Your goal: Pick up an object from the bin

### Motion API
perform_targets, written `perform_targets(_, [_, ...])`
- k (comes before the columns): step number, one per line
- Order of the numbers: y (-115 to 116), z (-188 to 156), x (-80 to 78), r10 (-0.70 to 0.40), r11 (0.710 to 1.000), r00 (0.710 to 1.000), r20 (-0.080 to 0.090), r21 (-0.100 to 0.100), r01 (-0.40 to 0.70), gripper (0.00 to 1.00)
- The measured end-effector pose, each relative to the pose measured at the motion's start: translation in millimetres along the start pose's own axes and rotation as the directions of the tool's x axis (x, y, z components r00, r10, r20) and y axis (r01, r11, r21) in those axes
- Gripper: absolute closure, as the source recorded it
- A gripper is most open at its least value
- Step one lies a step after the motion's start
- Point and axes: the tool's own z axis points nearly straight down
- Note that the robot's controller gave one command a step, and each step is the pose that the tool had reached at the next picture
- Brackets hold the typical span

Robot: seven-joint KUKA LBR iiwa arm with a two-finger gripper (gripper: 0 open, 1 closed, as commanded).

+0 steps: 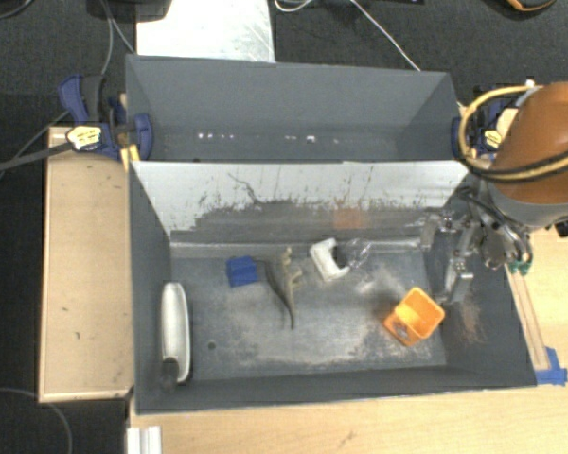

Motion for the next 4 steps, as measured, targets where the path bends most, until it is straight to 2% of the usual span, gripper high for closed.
perform_targets(1, [0.6, -5.0, -1.5, -0.004, 1.0, 1.0, 0.008, 0.001, 0.004, 0.0])
perform_targets(2, [24.7, 74.4, 35.6, -0.11, 0.994, 0.994, 0.006, 0.001, 0.11, 0.0])
perform_targets(3, [26.5, 106.1, 12.4, -0.072, 0.997, 0.997, 0.01, 0.002, 0.072, 1.0])
perform_targets(4, [26.5, 106.2, 12.4, -0.076, 0.997, 0.997, 0.01, 0.002, 0.076, 0.0])
